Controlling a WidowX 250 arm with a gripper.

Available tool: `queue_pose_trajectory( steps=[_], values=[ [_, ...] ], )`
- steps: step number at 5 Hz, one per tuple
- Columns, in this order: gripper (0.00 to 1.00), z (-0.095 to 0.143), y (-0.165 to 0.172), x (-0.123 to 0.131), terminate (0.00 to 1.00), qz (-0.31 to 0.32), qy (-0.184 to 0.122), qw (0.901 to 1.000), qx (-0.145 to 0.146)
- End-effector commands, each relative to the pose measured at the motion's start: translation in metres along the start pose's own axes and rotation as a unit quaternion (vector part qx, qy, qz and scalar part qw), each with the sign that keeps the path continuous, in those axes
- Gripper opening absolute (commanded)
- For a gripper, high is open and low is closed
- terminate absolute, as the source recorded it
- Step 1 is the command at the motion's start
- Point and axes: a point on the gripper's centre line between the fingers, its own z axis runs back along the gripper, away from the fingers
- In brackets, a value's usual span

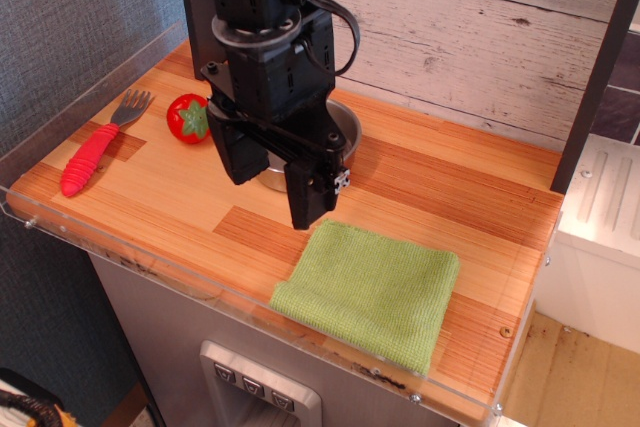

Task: Place the pot on top of the green towel

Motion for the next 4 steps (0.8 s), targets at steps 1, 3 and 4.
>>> queue_pose_trajectory(
  steps=[1, 3, 4],
  values=[
    [1.00, 0.000, 0.000, 0.000, 0.00, 0.000, 0.000, 1.0000, 0.000],
    [1.00, -0.021, 0.004, 0.058, 0.00, -0.013, 0.001, 0.9997, 0.021],
    [1.00, -0.029, 0.016, 0.084, 0.00, 0.003, -0.001, 0.9995, 0.031]
  ],
)
